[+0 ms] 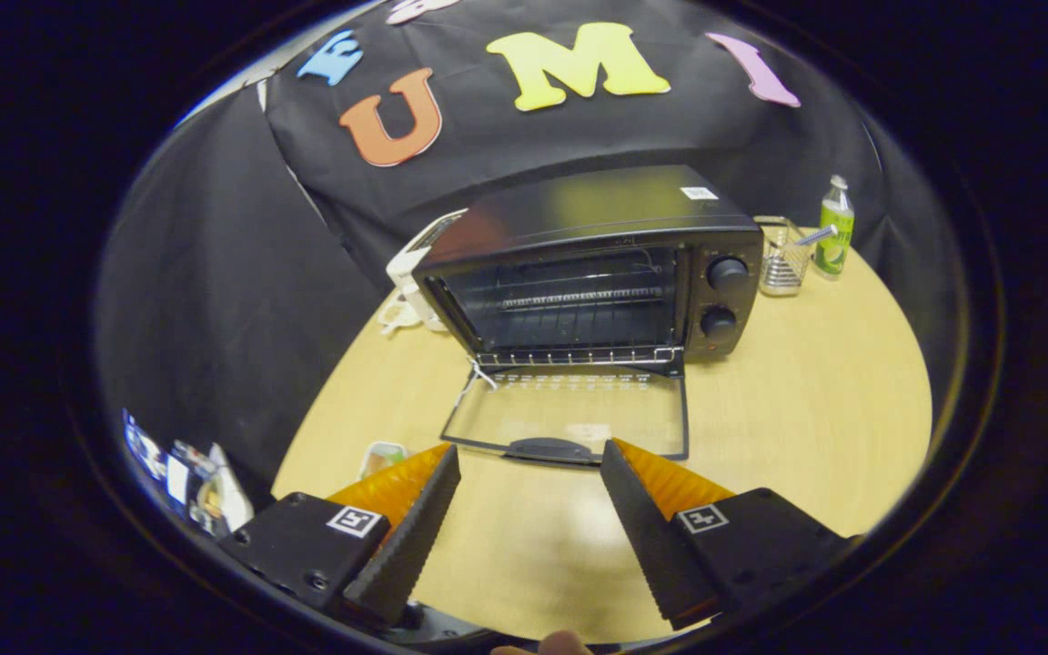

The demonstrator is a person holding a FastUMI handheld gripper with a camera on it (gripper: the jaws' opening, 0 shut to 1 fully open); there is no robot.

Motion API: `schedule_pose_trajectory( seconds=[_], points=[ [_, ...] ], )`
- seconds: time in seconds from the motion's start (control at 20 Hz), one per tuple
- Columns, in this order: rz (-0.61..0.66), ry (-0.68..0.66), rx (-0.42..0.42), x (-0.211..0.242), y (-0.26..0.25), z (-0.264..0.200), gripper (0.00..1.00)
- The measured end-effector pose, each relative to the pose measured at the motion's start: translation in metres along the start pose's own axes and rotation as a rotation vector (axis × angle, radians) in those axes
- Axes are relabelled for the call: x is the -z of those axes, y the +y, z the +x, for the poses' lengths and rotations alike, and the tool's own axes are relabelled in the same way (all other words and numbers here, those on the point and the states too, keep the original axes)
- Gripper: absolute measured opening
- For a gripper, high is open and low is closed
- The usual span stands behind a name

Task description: Open the toaster oven, put the food inside, and close the toaster oven door.

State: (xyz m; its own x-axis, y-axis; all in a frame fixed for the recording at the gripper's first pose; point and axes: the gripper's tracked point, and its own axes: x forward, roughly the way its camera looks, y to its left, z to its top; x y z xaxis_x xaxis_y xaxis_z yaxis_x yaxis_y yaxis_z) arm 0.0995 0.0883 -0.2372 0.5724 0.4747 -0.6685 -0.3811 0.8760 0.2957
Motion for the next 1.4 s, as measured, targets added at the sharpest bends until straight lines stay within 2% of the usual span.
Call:
schedule_pose_trajectory(
  seconds=[0.25, 0.35, 0.65, 0.9, 1.1, 1.2, 1.4],
  points=[
    [0.124, 0.269, -0.233, 0.022, 0.054, -0.016, 1.00],
    [0.132, 0.354, -0.281, 0.038, 0.071, -0.013, 1.00],
    [0.204, 0.540, -0.345, 0.085, 0.107, 0.038, 0.98],
    [0.225, 0.601, -0.335, 0.106, 0.117, 0.076, 0.93],
    [0.217, 0.638, -0.339, 0.115, 0.122, 0.088, 0.82],
    [0.210, 0.647, -0.337, 0.119, 0.120, 0.095, 0.71],
    [0.225, 0.675, -0.342, 0.122, 0.122, 0.092, 0.41]
  ],
)
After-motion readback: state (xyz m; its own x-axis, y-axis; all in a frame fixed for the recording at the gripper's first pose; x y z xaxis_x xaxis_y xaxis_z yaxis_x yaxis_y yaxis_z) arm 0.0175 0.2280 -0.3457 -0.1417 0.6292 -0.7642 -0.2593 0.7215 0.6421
